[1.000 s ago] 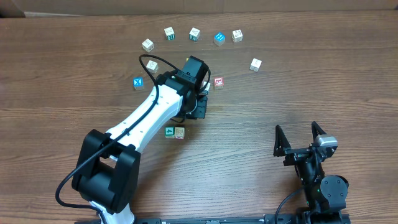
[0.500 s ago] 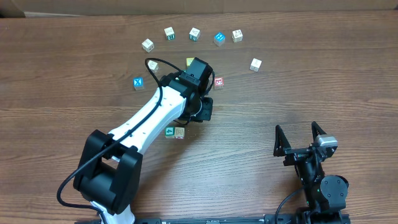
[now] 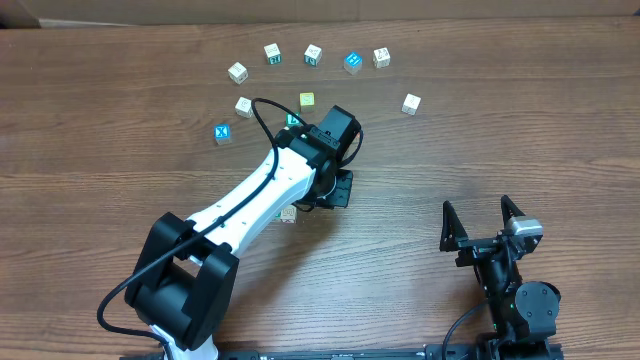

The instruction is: Form a horizontal line

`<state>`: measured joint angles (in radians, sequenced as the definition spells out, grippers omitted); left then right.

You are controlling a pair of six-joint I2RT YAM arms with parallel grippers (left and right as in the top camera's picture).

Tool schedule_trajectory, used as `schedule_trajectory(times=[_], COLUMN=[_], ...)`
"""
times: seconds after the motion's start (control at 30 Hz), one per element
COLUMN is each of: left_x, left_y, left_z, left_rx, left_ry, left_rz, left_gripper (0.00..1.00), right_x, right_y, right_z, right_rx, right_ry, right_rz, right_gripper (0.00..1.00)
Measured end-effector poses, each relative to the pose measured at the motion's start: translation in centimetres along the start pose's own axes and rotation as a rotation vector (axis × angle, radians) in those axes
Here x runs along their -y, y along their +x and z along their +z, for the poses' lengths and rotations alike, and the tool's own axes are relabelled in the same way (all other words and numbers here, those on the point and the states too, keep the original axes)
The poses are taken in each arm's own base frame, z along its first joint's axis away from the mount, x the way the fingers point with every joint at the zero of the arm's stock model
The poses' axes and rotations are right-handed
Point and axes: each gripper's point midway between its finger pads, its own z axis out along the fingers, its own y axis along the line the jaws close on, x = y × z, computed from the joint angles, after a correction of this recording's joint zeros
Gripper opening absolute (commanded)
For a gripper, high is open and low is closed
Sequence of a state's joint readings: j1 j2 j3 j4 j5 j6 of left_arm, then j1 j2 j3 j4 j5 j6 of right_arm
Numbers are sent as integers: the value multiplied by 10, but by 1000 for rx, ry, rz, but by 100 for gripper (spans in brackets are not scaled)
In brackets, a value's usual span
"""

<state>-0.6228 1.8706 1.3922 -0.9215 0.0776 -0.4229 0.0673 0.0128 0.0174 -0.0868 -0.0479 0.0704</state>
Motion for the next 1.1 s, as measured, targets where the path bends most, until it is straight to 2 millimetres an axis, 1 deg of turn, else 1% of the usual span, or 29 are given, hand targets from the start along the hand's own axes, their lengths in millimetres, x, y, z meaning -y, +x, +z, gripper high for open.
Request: schedule_trajectory(times=[0.3, 1.1], left_x=[-1, -1], left_y=[0, 0], left_z=[0, 0], left_rx=[13, 13], left_ry=[-29, -33], left_rz=[-8, -7], left_gripper=[4, 4], right_x=[0, 0], right_y=[0, 0], right_z=[0, 0], right_rx=[0, 0], right_ry=[0, 0], right_rz=[0, 0], right_gripper=[100, 100])
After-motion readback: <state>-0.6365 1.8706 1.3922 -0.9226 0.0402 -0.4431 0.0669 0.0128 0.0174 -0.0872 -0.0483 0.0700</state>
